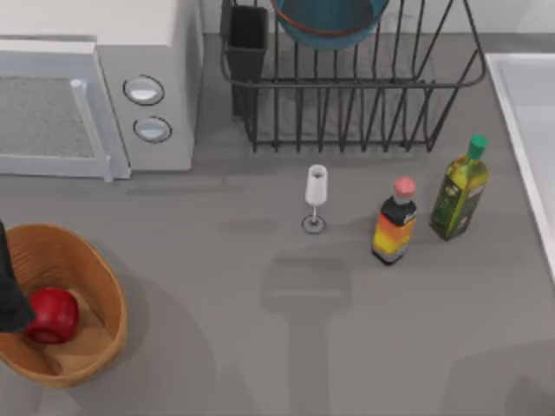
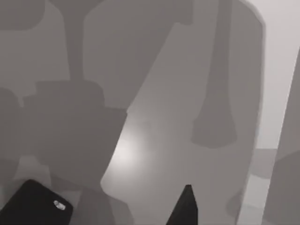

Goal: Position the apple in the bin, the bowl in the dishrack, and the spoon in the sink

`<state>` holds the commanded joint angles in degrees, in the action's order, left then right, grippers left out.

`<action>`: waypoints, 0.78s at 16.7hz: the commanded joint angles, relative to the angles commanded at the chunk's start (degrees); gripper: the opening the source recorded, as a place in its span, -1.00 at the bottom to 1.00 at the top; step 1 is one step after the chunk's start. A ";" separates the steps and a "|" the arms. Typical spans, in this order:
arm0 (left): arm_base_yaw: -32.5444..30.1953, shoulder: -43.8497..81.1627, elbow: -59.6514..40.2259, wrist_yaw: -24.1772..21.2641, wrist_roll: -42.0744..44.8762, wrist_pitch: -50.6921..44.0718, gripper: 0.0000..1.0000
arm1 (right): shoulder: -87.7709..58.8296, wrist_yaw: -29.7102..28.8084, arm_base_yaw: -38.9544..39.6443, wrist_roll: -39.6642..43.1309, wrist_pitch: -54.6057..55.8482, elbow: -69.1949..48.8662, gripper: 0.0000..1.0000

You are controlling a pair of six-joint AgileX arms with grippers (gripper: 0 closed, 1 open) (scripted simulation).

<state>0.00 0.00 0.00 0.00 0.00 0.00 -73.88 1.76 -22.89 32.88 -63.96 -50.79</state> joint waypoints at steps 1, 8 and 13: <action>0.00 0.00 0.00 0.00 0.00 0.00 1.00 | 0.29 0.05 -0.24 -0.23 -0.34 0.02 -1.00; 0.00 0.00 0.00 0.00 0.00 0.00 1.00 | -3.08 0.23 0.22 -0.83 -1.49 -3.41 -1.00; 0.00 0.00 0.00 0.00 0.00 0.00 1.00 | -17.18 0.76 1.87 -3.14 -7.12 -21.55 -1.00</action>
<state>0.00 0.00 0.00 0.00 0.00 0.00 -91.07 2.51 -21.02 29.73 -71.08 -72.34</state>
